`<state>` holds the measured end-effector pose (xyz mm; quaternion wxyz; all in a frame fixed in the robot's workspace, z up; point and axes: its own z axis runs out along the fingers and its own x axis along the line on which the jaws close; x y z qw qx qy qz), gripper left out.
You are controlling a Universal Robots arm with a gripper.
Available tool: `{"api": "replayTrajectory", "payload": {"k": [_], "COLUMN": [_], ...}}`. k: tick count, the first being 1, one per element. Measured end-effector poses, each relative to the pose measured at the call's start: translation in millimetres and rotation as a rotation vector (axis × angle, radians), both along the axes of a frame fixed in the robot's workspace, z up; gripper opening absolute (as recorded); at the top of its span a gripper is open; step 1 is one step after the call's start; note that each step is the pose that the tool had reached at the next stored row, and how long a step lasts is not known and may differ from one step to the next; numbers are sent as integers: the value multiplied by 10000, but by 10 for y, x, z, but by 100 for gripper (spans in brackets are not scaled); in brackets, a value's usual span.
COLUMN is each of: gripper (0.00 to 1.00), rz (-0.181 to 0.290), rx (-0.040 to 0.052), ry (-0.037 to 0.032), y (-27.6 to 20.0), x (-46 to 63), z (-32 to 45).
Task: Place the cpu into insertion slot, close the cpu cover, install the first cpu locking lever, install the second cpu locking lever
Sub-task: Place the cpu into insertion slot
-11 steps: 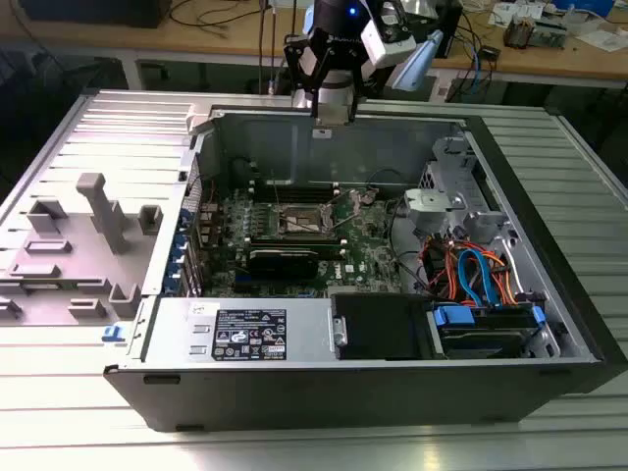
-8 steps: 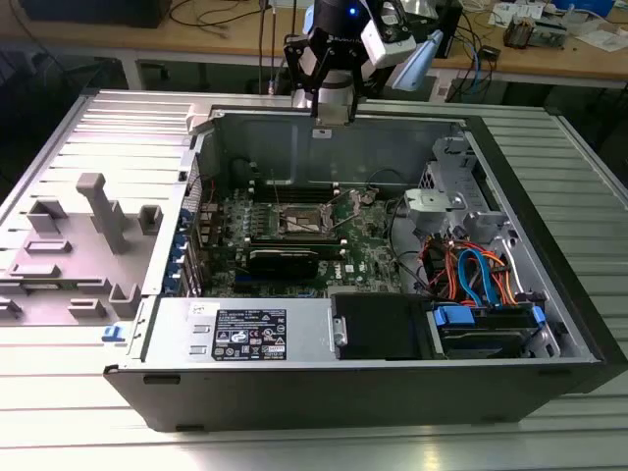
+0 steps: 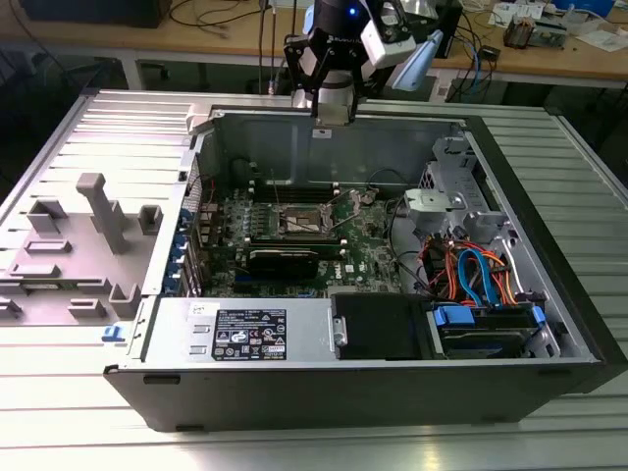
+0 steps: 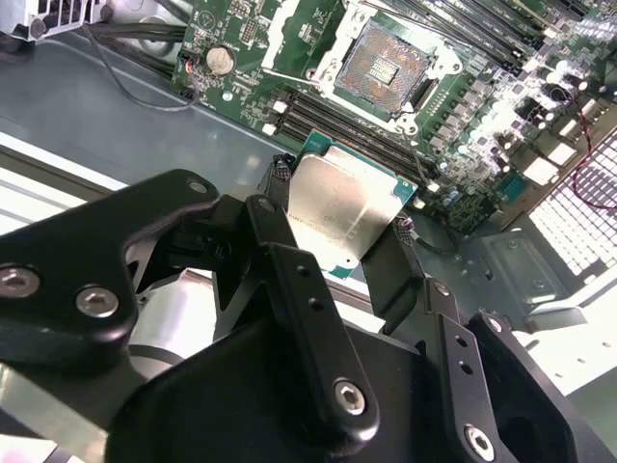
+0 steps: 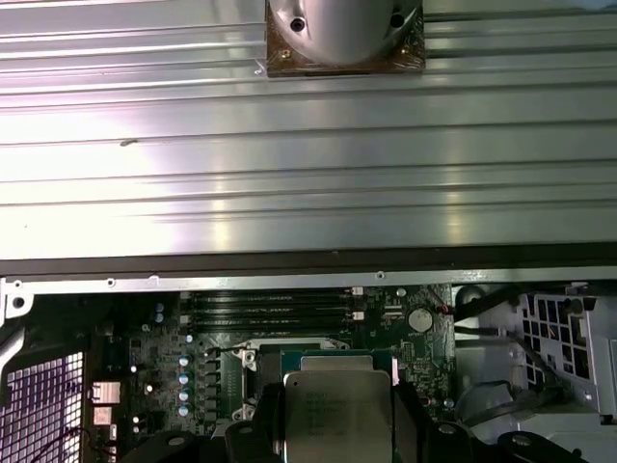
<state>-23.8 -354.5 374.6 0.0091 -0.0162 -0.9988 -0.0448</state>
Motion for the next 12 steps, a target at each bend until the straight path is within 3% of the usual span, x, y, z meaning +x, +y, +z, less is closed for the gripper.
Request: {"api": "replayTrajectory", "payload": {"k": [12], "gripper": [55], "rz": [-33], "rx": [2], "ry": [1], "y": [-5], "x": [0], "z": [-3]}}
